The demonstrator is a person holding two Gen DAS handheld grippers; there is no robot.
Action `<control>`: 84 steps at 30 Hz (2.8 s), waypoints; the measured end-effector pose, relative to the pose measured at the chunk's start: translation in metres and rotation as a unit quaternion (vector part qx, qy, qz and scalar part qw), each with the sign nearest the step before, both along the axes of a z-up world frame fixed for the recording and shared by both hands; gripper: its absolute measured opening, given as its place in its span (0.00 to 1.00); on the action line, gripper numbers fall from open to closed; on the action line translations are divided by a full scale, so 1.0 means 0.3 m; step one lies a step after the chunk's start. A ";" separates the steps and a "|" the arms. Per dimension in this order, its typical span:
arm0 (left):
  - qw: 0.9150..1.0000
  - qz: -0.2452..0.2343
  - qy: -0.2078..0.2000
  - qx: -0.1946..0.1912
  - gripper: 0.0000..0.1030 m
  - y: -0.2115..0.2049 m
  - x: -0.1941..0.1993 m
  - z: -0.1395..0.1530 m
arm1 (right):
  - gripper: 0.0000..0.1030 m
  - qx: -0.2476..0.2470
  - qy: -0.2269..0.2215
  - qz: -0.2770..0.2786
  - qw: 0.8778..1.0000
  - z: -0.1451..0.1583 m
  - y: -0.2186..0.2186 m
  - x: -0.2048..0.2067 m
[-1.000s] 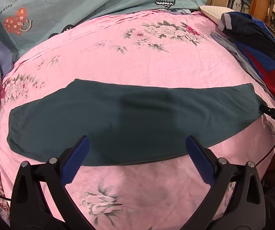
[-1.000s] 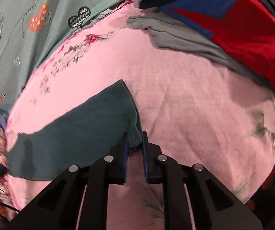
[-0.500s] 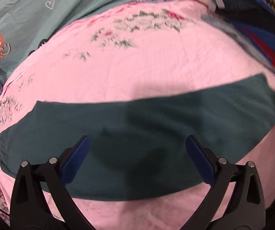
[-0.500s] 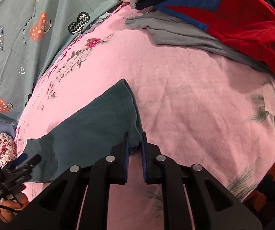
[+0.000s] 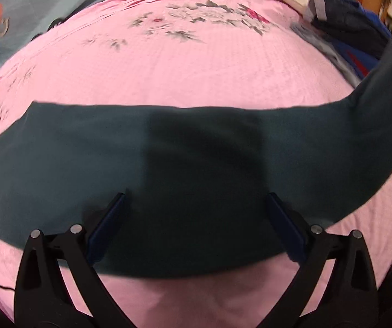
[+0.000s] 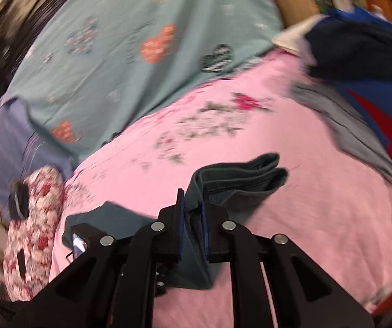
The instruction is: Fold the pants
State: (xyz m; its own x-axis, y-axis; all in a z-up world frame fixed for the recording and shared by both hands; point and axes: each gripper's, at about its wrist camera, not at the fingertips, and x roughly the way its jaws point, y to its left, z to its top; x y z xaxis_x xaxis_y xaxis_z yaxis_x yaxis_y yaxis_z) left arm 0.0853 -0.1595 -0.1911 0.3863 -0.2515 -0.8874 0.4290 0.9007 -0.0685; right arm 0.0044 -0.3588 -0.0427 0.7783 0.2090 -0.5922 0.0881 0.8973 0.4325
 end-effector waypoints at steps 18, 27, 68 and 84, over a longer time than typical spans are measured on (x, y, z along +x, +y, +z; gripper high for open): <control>0.981 0.185 0.003 -0.055 0.97 0.749 -0.057 0.029 | 0.37 -0.024 0.115 0.299 0.947 -0.266 0.668 0.221; 0.978 0.100 0.039 -0.179 0.97 0.514 0.025 0.040 | 0.36 -0.176 0.132 0.452 0.864 -0.240 0.566 0.475; 0.974 0.197 0.028 -0.108 0.22 0.612 0.040 0.031 | 0.29 -0.225 0.114 0.551 0.795 -0.329 0.776 0.633; 0.992 0.062 0.036 -0.102 0.45 0.380 0.082 -0.016 | 0.26 -0.088 0.221 0.375 0.896 -0.414 0.258 0.195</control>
State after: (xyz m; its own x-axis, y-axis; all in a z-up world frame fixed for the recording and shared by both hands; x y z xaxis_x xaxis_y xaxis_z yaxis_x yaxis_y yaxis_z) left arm 0.1098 -0.0454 -0.1960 0.3633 -0.3829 -0.8494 0.3038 0.9105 -0.2806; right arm 0.0631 -0.2814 -0.1669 0.1392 0.4477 -0.8833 -0.4408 0.8267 0.3496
